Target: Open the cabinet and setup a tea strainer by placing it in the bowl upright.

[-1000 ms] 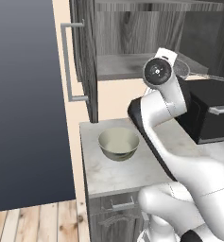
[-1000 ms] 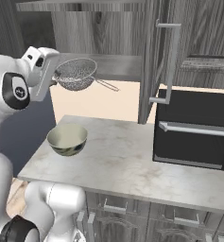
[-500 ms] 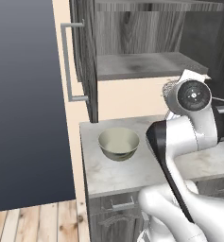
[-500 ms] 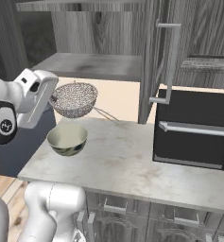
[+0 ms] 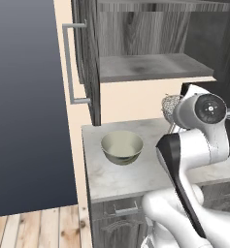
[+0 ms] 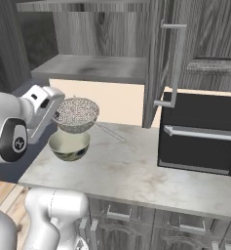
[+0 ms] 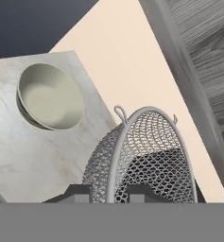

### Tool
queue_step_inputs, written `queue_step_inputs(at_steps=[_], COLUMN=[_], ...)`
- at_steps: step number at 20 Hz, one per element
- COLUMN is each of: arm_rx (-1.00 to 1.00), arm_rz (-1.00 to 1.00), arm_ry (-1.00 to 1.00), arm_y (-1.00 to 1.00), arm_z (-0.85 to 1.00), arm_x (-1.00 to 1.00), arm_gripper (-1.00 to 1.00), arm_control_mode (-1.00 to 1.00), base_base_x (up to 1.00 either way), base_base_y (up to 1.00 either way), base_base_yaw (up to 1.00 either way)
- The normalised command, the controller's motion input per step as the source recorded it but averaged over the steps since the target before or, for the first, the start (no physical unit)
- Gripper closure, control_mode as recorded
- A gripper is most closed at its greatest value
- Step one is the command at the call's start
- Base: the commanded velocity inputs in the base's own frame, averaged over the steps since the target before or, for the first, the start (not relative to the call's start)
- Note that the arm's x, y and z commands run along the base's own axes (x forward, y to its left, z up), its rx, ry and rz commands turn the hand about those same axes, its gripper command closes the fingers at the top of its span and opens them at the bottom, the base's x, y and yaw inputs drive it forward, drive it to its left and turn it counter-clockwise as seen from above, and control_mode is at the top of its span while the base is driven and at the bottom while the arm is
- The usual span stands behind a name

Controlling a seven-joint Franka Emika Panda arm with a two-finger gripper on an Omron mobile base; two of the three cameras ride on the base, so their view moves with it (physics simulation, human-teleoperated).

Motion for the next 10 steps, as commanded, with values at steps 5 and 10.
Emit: queue_step_inputs(at_steps=[5, 10], arm_rx=[0.00, -0.03], arm_rz=[0.10, 0.00], arm_ry=[0.00, 0.11], arm_y=[0.01, 0.41], arm_z=[-0.56, -0.48], arm_x=[0.16, 0.13], arm_gripper=[1.00, 1.00], arm_control_mode=[-1.00, -1.00], base_base_x=[0.00, 0.00], base_base_y=[0.00, 0.00], base_base_yaw=[0.00, 0.00])
